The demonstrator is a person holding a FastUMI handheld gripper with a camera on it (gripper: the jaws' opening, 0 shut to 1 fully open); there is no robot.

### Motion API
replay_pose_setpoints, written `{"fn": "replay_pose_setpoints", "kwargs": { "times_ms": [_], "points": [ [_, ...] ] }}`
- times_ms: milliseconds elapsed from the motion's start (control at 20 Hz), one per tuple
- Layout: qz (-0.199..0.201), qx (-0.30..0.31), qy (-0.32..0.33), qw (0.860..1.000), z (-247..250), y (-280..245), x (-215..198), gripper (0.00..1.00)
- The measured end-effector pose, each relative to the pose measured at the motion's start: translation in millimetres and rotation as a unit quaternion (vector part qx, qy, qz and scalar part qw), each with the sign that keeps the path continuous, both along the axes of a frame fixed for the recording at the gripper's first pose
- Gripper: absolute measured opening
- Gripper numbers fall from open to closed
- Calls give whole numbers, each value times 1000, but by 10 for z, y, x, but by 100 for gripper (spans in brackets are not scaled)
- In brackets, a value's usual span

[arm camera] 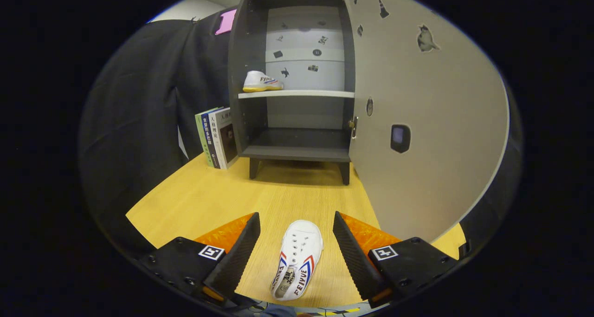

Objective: Open the shoe cabinet door, grab the shoes and put them into the shoe cabinet, then close the shoe cabinet door.

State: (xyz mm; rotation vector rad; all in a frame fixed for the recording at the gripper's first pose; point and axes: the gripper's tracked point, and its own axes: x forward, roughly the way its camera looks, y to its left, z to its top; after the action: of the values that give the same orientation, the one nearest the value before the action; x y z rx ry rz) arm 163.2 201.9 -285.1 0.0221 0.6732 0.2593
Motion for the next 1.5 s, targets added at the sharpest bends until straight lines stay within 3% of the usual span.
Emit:
{"fn": "replay_pose_setpoints", "kwargs": {
  "times_ms": [650, 900, 1200, 1300, 1400, 1450, 1500],
  "points": [
    [46, -21, 148, 988, -1097, 306, -201, 99],
    [56, -21, 192, 980, -1321, 414, -329, 96],
    [66, -76, 204, 974, -1451, 396, -368, 89],
    [51, -114, 199, 972, -1470, 246, -313, 66],
    [41, -113, 201, 972, -1454, 218, -313, 44],
    [44, -112, 204, 972, -1481, 227, -305, 37],
    [43, -108, 205, 972, -1472, 213, -295, 37]
  ]
}}
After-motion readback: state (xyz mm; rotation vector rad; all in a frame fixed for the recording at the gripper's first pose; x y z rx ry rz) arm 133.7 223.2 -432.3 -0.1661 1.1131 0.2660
